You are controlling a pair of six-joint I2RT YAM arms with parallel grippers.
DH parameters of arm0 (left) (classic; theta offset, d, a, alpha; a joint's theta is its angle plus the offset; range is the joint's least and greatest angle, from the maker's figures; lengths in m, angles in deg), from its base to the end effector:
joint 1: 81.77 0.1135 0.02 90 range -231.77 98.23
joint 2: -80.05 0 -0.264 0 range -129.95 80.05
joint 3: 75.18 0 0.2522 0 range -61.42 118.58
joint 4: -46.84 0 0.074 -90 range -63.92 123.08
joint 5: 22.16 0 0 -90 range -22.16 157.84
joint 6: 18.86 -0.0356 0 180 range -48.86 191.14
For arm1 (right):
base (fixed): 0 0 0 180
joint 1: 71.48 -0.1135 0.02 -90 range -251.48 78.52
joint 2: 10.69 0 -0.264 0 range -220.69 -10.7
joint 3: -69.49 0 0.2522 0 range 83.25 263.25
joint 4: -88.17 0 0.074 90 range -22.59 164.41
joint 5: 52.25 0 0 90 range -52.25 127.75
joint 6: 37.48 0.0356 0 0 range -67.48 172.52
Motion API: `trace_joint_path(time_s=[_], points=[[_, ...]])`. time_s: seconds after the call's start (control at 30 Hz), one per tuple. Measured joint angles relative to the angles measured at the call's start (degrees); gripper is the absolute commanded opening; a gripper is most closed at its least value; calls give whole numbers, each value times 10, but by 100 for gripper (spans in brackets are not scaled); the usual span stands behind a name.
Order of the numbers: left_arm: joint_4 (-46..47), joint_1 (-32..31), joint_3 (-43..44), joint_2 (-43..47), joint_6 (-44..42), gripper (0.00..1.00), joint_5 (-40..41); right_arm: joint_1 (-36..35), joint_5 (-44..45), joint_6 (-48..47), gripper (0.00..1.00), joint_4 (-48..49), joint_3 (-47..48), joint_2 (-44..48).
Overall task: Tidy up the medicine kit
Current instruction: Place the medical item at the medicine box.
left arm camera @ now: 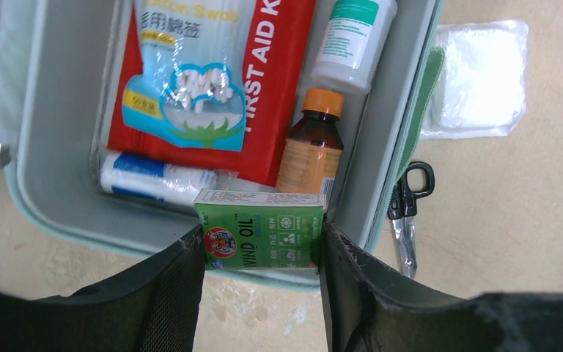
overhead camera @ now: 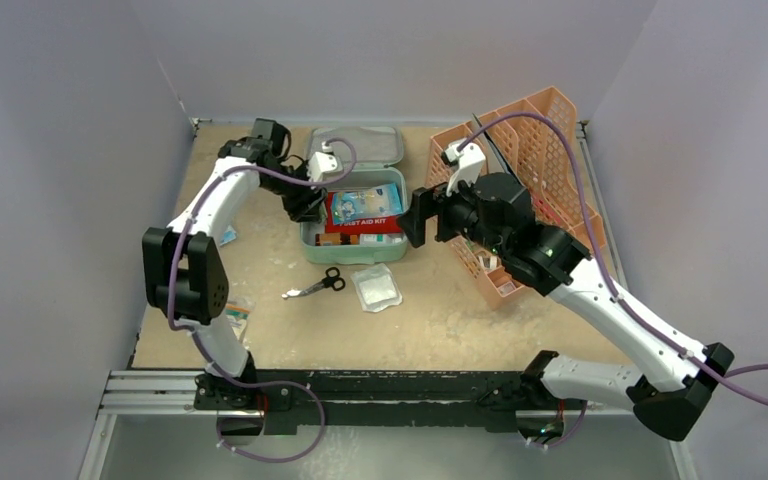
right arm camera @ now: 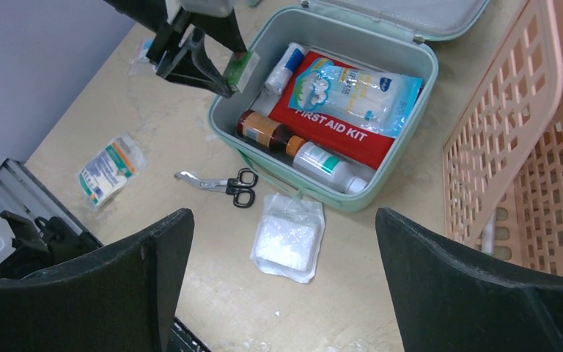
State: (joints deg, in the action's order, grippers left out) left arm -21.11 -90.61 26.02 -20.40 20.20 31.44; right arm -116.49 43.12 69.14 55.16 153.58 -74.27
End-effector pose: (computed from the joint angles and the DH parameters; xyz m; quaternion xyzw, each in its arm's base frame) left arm 0.3523 -0.0762 0.2818 0.5176 0.7766 -0.2183 0.2852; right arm 0.1760 0.1713 0.4146 -0.1626 0.7624 0.2889 0.5557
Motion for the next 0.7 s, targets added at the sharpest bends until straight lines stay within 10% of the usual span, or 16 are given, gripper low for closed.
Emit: trace_joint_path(time_s=[0.7], points=[[-102,-45,83,-119,-111,42,99,0,43,-6,96,-5,-12,25]])
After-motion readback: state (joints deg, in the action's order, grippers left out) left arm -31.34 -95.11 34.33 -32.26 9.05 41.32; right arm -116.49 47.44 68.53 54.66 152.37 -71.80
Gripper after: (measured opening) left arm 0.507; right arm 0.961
